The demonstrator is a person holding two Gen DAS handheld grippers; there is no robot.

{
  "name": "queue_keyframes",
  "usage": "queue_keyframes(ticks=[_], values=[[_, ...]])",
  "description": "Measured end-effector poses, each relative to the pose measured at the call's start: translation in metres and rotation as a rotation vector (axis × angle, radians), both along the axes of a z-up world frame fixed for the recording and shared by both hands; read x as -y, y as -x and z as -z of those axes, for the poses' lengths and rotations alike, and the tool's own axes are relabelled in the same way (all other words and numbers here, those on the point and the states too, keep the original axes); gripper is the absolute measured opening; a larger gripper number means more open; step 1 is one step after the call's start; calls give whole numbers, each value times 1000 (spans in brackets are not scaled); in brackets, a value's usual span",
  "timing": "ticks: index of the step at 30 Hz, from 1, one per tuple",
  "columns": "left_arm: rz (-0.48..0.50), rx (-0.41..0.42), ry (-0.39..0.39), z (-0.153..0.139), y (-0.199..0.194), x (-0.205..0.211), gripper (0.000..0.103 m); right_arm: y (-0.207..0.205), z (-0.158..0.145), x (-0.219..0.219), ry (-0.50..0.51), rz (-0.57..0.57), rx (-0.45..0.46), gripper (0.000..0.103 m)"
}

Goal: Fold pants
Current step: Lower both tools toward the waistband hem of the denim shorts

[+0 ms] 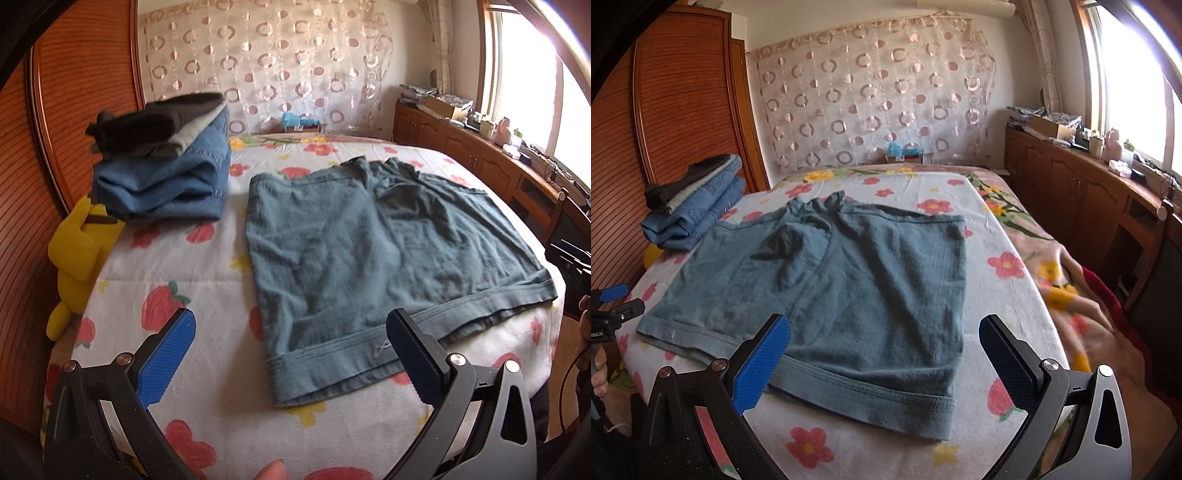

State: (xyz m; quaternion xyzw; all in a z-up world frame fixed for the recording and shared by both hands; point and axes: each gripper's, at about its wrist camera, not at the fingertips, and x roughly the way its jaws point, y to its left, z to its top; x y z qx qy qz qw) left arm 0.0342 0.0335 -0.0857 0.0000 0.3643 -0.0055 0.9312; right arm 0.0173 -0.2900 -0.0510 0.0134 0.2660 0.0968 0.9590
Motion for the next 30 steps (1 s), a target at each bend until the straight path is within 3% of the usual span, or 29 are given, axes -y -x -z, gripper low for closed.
queue_keyframes(ticks=[11, 18, 26, 28, 30], values=[[-18, -42, 11, 18, 4, -24, 103, -2, 9, -3, 40, -29, -119, 100], [-17, -46, 50, 23, 12, -36, 103, 10, -4, -2, 63, -35, -96, 100], [39, -54, 131, 26, 21, -37, 90, 28, -4, 2, 60, -38, -71, 100], [59, -55, 155, 25, 22, -36, 67, 33, 0, 8, 58, -41, -66, 100], [68, -70, 170, 27, 20, -35, 64, 31, 3, 9, 56, -43, -64, 100]])
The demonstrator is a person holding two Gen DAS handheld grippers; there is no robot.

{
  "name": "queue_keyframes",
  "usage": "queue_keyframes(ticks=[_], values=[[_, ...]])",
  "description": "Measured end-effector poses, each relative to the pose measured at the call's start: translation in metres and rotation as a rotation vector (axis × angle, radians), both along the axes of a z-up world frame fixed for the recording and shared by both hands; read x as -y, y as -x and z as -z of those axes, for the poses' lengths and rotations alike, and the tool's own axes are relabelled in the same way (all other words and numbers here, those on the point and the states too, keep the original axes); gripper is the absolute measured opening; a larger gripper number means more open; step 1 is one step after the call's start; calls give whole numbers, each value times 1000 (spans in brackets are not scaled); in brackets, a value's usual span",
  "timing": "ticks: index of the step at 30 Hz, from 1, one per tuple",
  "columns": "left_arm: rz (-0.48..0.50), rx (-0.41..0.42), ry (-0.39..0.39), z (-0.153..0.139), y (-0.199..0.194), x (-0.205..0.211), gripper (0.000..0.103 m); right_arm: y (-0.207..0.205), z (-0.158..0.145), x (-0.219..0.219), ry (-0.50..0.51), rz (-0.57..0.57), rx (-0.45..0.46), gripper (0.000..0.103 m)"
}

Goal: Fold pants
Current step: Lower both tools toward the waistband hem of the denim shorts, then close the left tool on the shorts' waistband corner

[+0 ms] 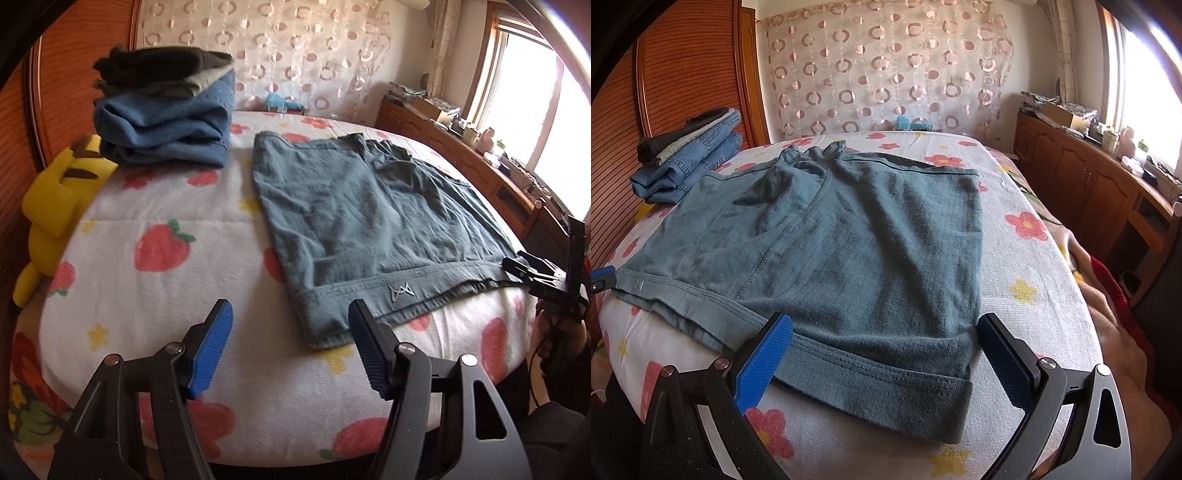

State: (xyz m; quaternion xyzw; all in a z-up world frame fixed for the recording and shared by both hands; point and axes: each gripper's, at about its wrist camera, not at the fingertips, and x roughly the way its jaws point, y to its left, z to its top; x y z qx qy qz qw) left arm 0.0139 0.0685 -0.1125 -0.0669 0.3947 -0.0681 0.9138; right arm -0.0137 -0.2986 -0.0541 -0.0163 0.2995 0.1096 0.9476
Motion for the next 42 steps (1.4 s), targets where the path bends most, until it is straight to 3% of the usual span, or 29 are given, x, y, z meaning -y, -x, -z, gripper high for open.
queue_keyframes(ticks=[2, 5, 8, 16, 20, 32, 42], values=[[11, -2, 0, 1, 0, 2, 49, -7, 0, 0, 0, -1, 1, 100], [25, -11, 10, 3, -1, 4, 38, -15, -2, -3, 1, -1, 2, 100], [35, -7, 13, 3, -1, 6, 33, -21, -3, -6, 1, 0, 1, 100], [44, -17, -23, 2, -3, 10, 32, -29, -3, -11, 5, -2, 0, 100], [62, -9, -27, -1, -3, 12, 13, -29, -3, -11, 5, -1, 1, 100], [124, 96, -16, -48, -14, 23, 8, -36, -4, -12, 13, -9, -17, 99], [229, 178, -9, -85, -47, 65, 8, -35, -12, -6, -5, -11, -22, 72]])
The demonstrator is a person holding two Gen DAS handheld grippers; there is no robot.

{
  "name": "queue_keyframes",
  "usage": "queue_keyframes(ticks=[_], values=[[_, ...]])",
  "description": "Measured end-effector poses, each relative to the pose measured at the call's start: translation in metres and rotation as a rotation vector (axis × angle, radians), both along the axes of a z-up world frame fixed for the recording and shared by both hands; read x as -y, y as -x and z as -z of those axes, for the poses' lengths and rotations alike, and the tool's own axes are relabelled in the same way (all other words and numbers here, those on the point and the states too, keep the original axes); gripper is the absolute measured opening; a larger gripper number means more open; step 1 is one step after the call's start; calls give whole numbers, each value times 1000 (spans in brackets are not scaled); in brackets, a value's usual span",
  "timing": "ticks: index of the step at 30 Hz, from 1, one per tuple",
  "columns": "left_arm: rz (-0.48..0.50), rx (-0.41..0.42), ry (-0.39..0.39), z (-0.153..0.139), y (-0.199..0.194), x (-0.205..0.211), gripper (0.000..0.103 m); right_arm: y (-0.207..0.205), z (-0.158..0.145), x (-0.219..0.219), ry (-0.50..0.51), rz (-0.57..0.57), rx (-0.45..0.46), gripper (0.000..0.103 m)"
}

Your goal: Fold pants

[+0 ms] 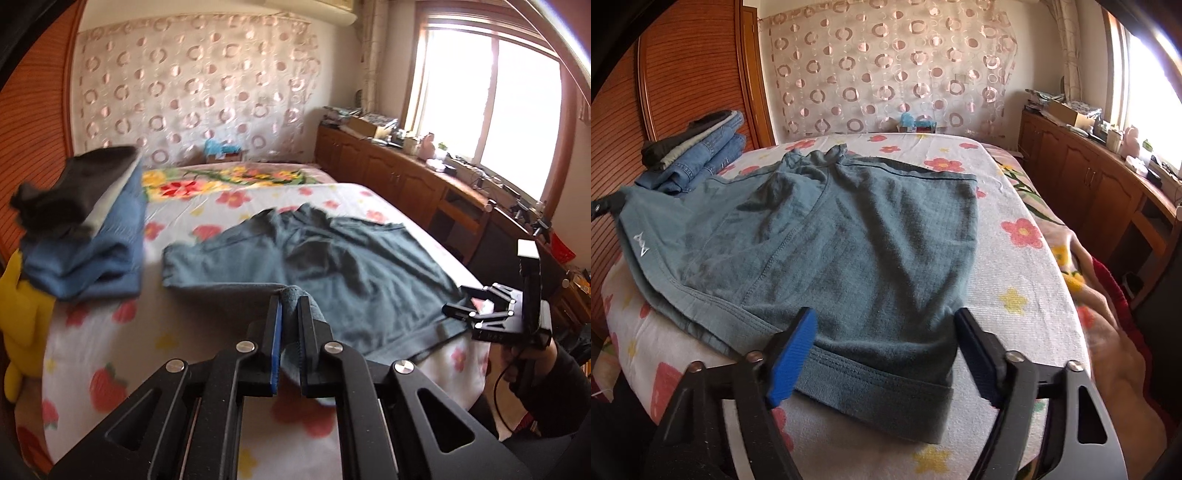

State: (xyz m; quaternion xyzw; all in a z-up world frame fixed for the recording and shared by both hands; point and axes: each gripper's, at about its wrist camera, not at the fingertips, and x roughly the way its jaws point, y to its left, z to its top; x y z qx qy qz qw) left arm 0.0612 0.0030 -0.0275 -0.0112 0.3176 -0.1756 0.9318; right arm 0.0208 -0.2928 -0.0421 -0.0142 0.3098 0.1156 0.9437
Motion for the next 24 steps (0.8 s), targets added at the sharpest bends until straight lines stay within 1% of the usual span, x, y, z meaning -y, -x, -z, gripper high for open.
queue_keyframes(ticks=[2, 4, 16, 24], values=[[20, 9, 3, -5, -7, 10, 8, 1, 0, 1, -2, 6, 1, 66], [39, 14, 6, -9, -13, 19, 8, 2, 0, 3, -6, 8, 3, 65], [160, 26, 15, -35, -47, 76, 8, 5, 4, 9, -39, 40, 1, 65], [223, 7, 28, -36, -55, 109, 8, 9, 2, 14, -46, 47, 14, 65]])
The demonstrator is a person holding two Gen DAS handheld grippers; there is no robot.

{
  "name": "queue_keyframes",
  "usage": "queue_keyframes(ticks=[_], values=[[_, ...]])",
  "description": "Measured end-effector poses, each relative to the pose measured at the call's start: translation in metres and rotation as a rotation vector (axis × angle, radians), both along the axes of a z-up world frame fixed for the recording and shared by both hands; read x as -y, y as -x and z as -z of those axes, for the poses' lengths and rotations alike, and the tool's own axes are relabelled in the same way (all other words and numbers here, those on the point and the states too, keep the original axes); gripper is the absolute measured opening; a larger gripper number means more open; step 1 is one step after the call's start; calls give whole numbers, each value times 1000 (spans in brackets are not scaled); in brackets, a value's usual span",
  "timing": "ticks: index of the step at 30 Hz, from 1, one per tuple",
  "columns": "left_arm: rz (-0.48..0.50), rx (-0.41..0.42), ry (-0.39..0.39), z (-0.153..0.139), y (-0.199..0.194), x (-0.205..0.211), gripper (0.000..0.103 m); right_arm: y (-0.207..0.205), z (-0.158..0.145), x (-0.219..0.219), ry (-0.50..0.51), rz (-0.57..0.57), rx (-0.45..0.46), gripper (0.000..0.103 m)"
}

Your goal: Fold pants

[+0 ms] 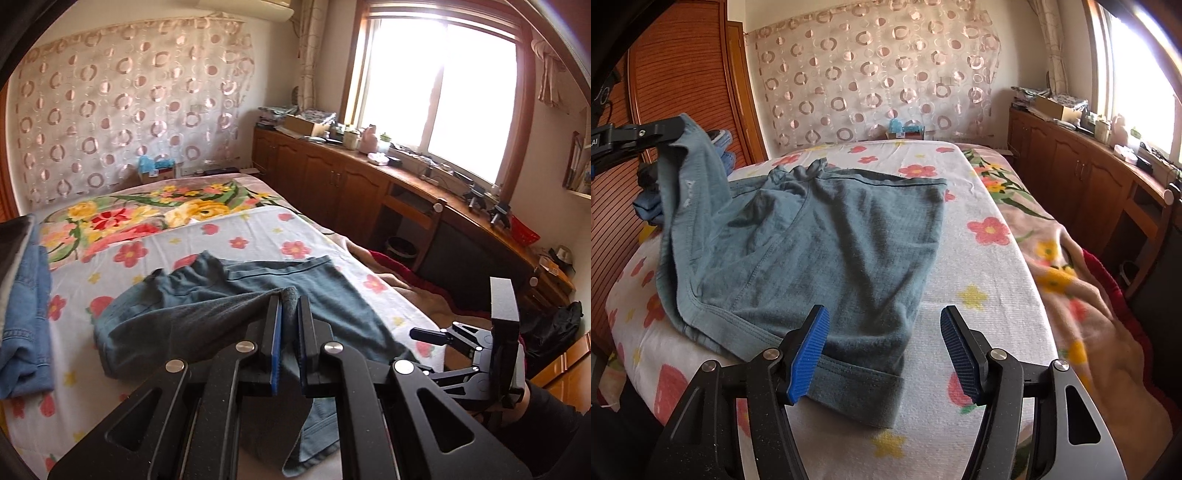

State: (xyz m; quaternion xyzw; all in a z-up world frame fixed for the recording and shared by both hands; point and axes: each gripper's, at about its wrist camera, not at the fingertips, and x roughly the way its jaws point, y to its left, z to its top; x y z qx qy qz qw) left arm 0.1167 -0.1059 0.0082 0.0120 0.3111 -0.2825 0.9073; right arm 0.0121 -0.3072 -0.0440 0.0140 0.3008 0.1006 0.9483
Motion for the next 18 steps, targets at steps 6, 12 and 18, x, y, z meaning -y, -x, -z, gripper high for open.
queue_keyframes(ticks=[6, 12, 18], values=[[-3, -28, -27, 13, -1, 8, 9, 1, 0, 1, -3, 4, 1, 65], [-55, -51, -41, 26, 1, -3, 27, -1, 2, 1, -9, 8, -7, 65], [-87, -34, -50, 31, 8, -21, 60, -2, 2, -2, -3, 2, -10, 65]])
